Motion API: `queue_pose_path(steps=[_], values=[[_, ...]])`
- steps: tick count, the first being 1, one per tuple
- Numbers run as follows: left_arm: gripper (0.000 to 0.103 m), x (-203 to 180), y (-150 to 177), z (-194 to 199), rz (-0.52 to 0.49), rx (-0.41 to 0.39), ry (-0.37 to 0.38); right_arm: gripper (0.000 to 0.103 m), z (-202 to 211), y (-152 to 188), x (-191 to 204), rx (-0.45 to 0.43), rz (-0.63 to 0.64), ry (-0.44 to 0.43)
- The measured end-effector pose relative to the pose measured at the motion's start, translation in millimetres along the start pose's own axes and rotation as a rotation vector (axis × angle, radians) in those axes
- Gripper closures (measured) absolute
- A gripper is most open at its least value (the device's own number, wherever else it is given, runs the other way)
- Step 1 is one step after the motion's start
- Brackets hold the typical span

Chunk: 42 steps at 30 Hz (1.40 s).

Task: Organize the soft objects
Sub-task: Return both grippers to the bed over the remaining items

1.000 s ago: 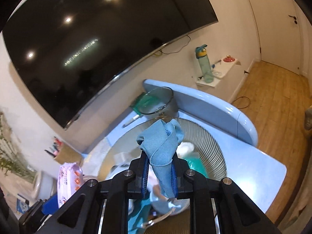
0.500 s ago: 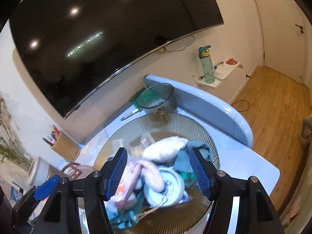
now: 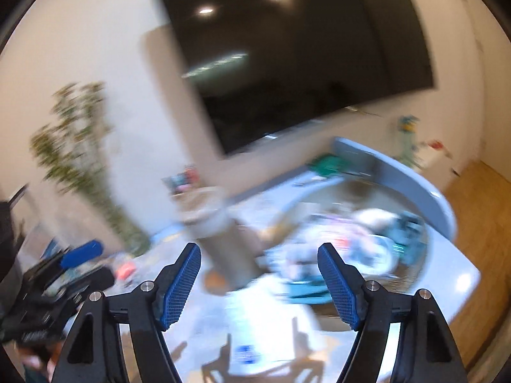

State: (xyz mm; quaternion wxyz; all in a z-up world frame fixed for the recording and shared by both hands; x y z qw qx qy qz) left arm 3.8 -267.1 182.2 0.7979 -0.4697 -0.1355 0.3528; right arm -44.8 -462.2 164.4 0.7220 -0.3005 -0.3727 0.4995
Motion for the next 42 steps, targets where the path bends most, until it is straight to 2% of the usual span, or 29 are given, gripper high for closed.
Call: queue_pose_path(steps=[4, 6, 9, 12, 13, 16, 19, 21, 25, 36, 42], values=[[0.017, 68, 17, 64, 0.092, -0.101, -0.164, 0.014, 3, 4, 77, -0.050, 0.152, -0.068], [0.017, 103, 33, 86, 0.162, -0.108, -0.240, 0.013, -7, 12, 122, -0.053, 0.240, -0.106], [0.017, 158, 68, 107, 0.298, -0.088, -0.340, 0.013, -35, 30, 175, -0.001, 0.310, -0.168], [0.017, 195, 105, 109, 0.381, -0.077, -0.425, 0.013, -68, 55, 209, 0.069, 0.324, -0.220], [0.017, 205, 117, 105, 0.391, -0.061, -0.467, 0.013, -84, 66, 222, 0.089, 0.327, -0.213], [0.017, 224, 145, 87, 0.380, -0.016, -0.534, 0.013, -127, 97, 239, 0.162, 0.312, -0.192], [0.017, 238, 168, 67, 0.399, 0.017, -0.549, 0.013, -172, 129, 243, 0.247, 0.309, -0.134], [0.017, 245, 185, 53, 0.431, 0.041, -0.523, 0.013, -194, 147, 241, 0.291, 0.312, -0.095], [0.017, 253, 208, 32, 0.473, 0.056, -0.498, 0.013, -216, 165, 228, 0.352, 0.312, -0.033], [0.017, 257, 226, 11, 0.485, 0.129, -0.525, 0.013, -221, 175, 220, 0.360, 0.305, 0.000], [0.017, 256, 226, 10, 0.472, 0.140, -0.532, 0.013, -223, 176, 219, 0.366, 0.298, 0.001]])
Point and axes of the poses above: each gripper's, at about its wrist camera, not at the fingertips, and z roughly against the way its jaws point, x to its left, y to its underside, the point moved 5 cm from there along -z, roughly the way its jaws point, and after that the axes turned 7 degrees about y, right-handed, at the moved point
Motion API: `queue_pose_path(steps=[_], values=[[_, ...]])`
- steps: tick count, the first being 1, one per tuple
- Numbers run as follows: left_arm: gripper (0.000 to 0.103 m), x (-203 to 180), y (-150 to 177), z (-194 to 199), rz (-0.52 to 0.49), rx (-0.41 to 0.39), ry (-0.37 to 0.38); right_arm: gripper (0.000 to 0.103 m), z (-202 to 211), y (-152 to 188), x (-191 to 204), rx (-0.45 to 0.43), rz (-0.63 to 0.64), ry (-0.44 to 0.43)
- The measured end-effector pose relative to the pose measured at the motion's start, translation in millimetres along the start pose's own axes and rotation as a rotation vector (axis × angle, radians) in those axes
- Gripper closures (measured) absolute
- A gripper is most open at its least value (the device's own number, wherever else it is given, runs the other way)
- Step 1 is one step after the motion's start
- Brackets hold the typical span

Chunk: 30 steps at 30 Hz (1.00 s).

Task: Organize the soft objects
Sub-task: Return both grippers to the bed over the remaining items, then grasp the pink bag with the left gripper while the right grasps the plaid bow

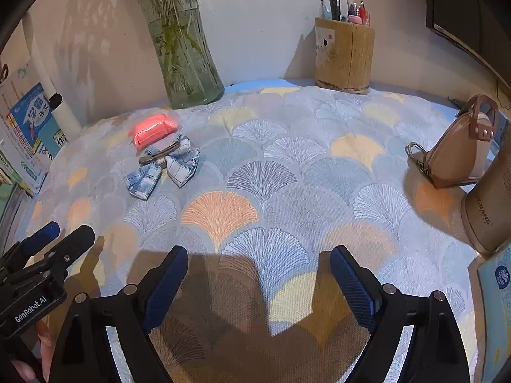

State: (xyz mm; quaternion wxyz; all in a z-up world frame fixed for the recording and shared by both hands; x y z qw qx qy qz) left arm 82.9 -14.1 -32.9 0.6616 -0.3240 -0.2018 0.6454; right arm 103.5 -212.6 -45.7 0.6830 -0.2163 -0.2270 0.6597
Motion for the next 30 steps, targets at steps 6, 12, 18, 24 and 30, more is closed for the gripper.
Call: queue_pose_path(steps=[6, 12, 18, 24, 30], values=[[0.017, 2, -1, -2, 0.000, 0.014, -0.001, 0.007, 0, 0, 0, 0.003, 0.001, 0.007], [0.017, 2, 1, -9, -0.007, 0.059, -0.016, 0.003, -3, 0, -4, 0.019, -0.016, 0.015], [0.017, 1, 1, -5, -0.012, 0.035, -0.024, 0.003, -2, 1, -4, 0.016, -0.017, 0.014], [0.017, 4, -7, -4, 0.018, 0.106, 0.049, 0.003, -5, 0, 1, 0.043, 0.005, 0.005], [0.017, 14, -65, -15, -0.049, 0.115, 0.047, 0.000, -15, -19, 39, 0.133, 0.131, -0.121]])
Point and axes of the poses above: each gripper's, at about its wrist camera, not at the fingertips, and z roughly against the way its jaws point, x to its left, y to its underside, the point moved 5 cm from there along -z, roughly the way its jaws point, and after that the axes turned 7 degrees about y, right-handed, at the moved point
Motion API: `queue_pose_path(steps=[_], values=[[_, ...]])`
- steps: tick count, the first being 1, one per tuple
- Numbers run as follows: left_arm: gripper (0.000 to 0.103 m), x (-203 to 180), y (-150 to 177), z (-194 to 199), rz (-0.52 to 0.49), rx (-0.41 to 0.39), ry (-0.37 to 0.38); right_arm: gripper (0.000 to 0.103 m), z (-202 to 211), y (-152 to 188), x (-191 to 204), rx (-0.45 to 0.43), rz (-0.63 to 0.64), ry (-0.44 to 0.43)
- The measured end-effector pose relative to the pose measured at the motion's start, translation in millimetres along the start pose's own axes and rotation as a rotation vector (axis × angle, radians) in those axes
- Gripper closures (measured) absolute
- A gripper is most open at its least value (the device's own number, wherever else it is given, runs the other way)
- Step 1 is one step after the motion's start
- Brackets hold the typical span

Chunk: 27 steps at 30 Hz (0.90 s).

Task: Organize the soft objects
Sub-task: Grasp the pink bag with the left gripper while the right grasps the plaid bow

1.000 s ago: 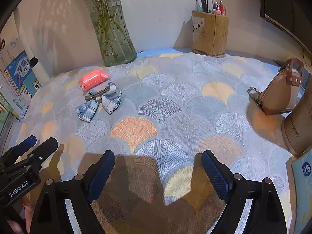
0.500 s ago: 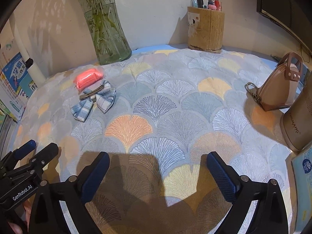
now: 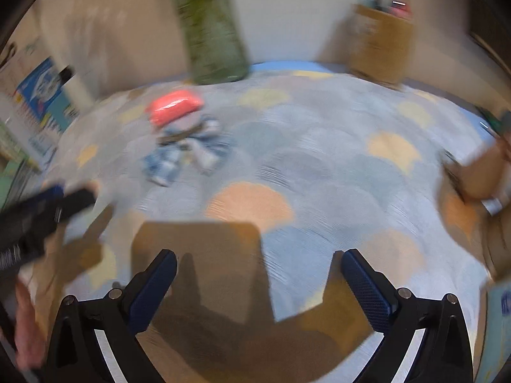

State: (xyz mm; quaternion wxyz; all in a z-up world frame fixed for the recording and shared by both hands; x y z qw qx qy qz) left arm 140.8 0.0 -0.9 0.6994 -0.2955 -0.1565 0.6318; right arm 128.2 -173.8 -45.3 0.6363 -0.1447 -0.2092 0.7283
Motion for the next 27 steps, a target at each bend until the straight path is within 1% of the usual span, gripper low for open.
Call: queue_pose_path(steps=[1, 2, 4, 6, 8, 11, 14, 15, 18, 20, 22, 23, 25, 26, 27], values=[[0.017, 2, -12, -5, -0.031, -0.010, -0.008, 0.000, -5, -9, 7, 0.025, -0.003, -0.054], [0.017, 4, -22, -11, -0.065, -0.022, -0.010, 0.000, -8, -16, 10, 0.035, -0.018, -0.081], [0.017, 12, -38, -23, -0.087, -0.030, -0.007, 0.000, -16, -31, 15, 0.032, -0.039, -0.106], [0.017, 18, -51, -39, -0.073, -0.012, 0.037, 0.000, -23, -42, 19, 0.012, -0.031, -0.094], [0.018, 19, -59, -50, -0.058, -0.001, 0.098, 0.000, -30, -50, 24, -0.008, -0.023, -0.069], [0.018, 13, -67, -63, -0.081, 0.003, 0.149, 0.000, -34, -58, 35, -0.057, 0.002, -0.060], [0.019, 12, -71, -77, -0.080, 0.034, 0.160, 0.001, -40, -66, 43, -0.087, 0.010, -0.035], [0.019, 12, -71, -80, -0.076, 0.041, 0.168, 0.004, -40, -68, 43, -0.091, 0.008, -0.026], [0.019, 5, -68, -82, -0.090, 0.041, 0.201, 0.006, -41, -70, 42, -0.101, -0.005, -0.025], [0.019, -4, -65, -82, -0.121, 0.038, 0.193, 0.012, -41, -73, 42, -0.112, -0.004, -0.001], [0.020, -10, -63, -86, -0.145, 0.040, 0.175, 0.022, -42, -74, 46, -0.119, 0.015, 0.037], [0.025, -14, -62, -89, -0.156, 0.046, 0.165, 0.025, -42, -74, 49, -0.125, 0.029, 0.042], [0.062, -19, -58, -98, -0.174, 0.087, 0.163, 0.052, -39, -73, 59, -0.147, 0.078, 0.031], [0.062, -21, -55, -100, -0.184, 0.092, 0.156, 0.054, -38, -72, 63, -0.155, 0.097, 0.040], [0.064, -22, -55, -98, -0.193, 0.078, 0.148, 0.059, -36, -71, 66, -0.160, 0.113, 0.039]])
Point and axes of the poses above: each gripper's, at about its wrist camera, not at the fingertips, and z roughly against the way its jaws point, x to its left, y to its underside, the point moved 5 cm from there along -z, roughly the way its jaws point, and after that the axes turned 7 degrees about y, right-handed, at the moved point
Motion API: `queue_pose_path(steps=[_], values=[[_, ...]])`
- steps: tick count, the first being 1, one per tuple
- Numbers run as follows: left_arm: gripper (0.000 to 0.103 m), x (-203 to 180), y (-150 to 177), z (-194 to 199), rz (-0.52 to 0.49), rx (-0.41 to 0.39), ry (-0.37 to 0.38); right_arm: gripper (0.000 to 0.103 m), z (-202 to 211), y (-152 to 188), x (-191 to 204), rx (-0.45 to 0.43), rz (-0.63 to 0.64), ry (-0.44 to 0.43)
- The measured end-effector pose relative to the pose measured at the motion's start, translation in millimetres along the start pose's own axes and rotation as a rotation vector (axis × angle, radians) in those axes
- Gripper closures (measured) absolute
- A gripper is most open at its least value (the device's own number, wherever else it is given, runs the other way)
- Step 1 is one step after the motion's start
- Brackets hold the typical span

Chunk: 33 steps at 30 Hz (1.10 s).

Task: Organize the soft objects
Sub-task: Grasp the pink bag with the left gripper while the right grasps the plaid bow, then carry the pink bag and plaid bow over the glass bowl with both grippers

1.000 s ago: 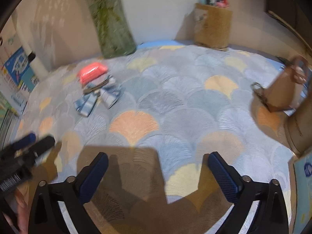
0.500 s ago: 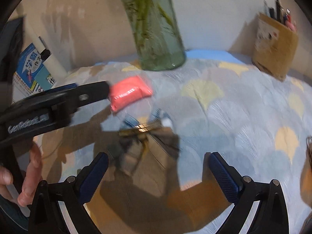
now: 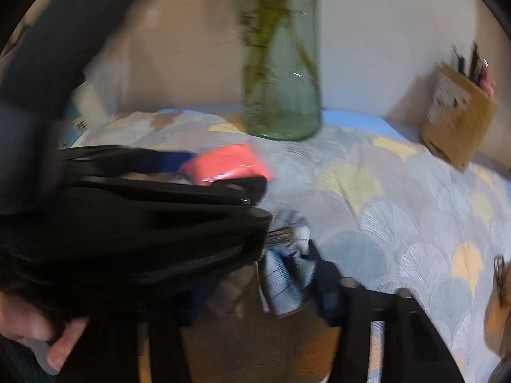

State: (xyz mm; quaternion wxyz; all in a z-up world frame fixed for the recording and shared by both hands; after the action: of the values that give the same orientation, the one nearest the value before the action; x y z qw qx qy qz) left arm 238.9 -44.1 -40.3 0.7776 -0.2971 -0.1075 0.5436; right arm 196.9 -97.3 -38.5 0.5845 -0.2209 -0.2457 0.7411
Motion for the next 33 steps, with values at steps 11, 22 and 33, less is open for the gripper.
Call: queue_pose_path(steps=[11, 22, 33], values=[[0.065, -86, 37, 65, -0.097, -0.097, 0.125, 0.062, 75, 50, -45, -0.048, -0.116, -0.101], [0.065, -258, 65, 117, -0.302, -0.174, 0.352, 0.062, 196, 142, -169, -0.091, -0.285, 0.073], [0.065, -424, 58, 126, -0.559, -0.191, 0.422, 0.062, 301, 199, -331, -0.184, -0.485, 0.370]])
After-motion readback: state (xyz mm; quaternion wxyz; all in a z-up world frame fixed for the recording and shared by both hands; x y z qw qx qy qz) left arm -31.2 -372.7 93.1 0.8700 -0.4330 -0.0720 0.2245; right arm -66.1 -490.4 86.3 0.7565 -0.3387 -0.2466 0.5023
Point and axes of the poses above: each gripper's, at about its wrist camera, not at the fingertips, and z roughly against the way its jaws point, x to its left, y to its underside, the point moved 5 cm from there along -z, roughly the way its jaws point, and after that the axes turned 7 degrees about y, right-handed, at the moved point
